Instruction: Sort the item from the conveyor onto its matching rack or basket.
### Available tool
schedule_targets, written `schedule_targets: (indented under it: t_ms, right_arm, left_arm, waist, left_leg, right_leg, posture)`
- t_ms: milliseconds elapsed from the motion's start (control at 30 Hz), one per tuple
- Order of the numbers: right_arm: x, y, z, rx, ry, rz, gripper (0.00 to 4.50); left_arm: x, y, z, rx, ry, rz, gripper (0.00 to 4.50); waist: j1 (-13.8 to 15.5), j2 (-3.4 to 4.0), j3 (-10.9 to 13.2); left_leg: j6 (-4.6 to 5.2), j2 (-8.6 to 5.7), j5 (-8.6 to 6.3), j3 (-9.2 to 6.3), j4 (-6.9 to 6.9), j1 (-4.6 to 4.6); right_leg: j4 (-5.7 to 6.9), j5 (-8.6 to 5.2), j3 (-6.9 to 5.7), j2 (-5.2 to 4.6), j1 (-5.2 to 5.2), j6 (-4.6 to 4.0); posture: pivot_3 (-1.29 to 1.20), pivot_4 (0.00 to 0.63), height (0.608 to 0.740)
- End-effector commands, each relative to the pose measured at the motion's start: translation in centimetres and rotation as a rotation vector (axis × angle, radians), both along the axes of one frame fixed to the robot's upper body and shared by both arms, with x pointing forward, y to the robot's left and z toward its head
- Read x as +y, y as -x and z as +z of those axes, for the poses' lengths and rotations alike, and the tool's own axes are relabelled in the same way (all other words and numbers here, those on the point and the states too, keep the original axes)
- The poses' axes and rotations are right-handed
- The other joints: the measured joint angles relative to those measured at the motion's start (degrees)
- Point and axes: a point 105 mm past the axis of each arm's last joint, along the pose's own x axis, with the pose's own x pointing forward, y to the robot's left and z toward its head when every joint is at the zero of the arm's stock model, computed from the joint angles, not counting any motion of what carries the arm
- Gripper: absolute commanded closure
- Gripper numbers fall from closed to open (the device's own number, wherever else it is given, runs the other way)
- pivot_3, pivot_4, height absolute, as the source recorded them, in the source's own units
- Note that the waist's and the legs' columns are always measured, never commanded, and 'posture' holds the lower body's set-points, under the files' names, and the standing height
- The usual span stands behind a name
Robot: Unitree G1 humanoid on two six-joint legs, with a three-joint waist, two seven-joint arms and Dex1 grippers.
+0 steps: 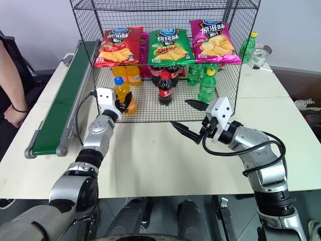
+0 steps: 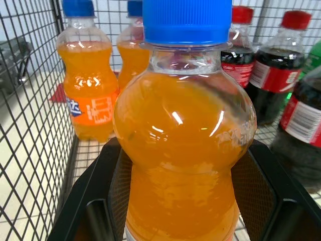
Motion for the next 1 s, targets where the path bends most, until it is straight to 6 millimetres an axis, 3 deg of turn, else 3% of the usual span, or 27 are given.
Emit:
schedule_targets:
  t_ms: [33,67,200,233,533,833,1000]
  right_arm:
    - [0.1,0.6,1.5,-0.065,0.002,0.002,0.0]
    - [0.1,0.6,1.5,-0.066,0.002,0.002,0.0]
    - [0.2,0.5,1.8,-0.071,0.002,0.002,0.0]
    - [0.3,0.5,1.8,-0.071,0.002,0.002,0.0]
    - [0.5,0.4,2.1,-0.07,-0.001,0.007,0.0]
    - [0.3,0.3,1.8,-0.061,0.001,0.02,0.0]
    - [0.5,0.2,1.7,-0.06,0.004,0.035,0.0]
  left_arm:
    - [-0.4,-0.4,2.7,-0.103,0.022,-0.01,2.14]
    - [-0.4,-0.5,2.6,-0.098,0.03,-0.017,2.14]
    - [-0.3,-0.4,2.6,-0.102,0.031,-0.02,0.32]
    - [-0.3,-0.4,2.6,-0.108,0.024,-0.019,0.07]
    - [1.3,1.5,3.0,-0.156,0.005,-0.028,0.07]
    - [3.6,5.4,5.6,-0.194,0.024,0.004,0.07]
    - [2.8,7.0,6.1,-0.165,0.011,-0.097,0.07]
  waist:
    - [-0.01,0.0,0.0]
    - [0.0,0.0,0.0]
    - [-0.05,0.0,0.0]
    - [-0.05,0.0,0.0]
    - [-0.26,0.01,-0.01]
    - [-0.11,0.03,-0.02]
    - [-0.03,0.05,-0.03]
  left_leg:
    - [0.0,0.0,0.0,0.0,0.01,0.0]
    - [0.0,0.0,0.0,0.0,0.01,0.0]
    - [0.0,0.0,0.0,0.0,0.01,0.0]
    - [0.0,0.0,0.0,-0.01,0.01,0.0]
    - [-0.01,0.01,0.01,-0.01,0.01,0.02]
    - [-0.01,0.02,0.01,-0.02,0.03,0.04]
    - [-0.01,0.02,0.0,-0.02,0.04,0.05]
  right_leg:
    - [0.0,0.0,0.0,0.01,0.0,0.0]
    - [0.02,0.0,-0.01,0.01,-0.01,0.0]
    - [0.04,0.0,-0.01,0.02,0.0,0.0]
    - [0.04,0.0,-0.01,0.03,0.0,0.0]
    - [0.08,0.0,0.0,0.04,-0.02,0.0]
    - [0.12,0.0,0.04,0.01,-0.01,-0.01]
    - [0.12,-0.01,0.04,0.0,0.01,-0.02]
  posture:
    - [0.0,0.15,0.74]
    - [0.0,0.15,0.74]
    - [0.0,0.15,0.74]
    - [0.0,0.15,0.74]
    - [0.0,0.15,0.74]
    - [0.0,0.15,0.74]
    - [0.0,0.15,0.74]
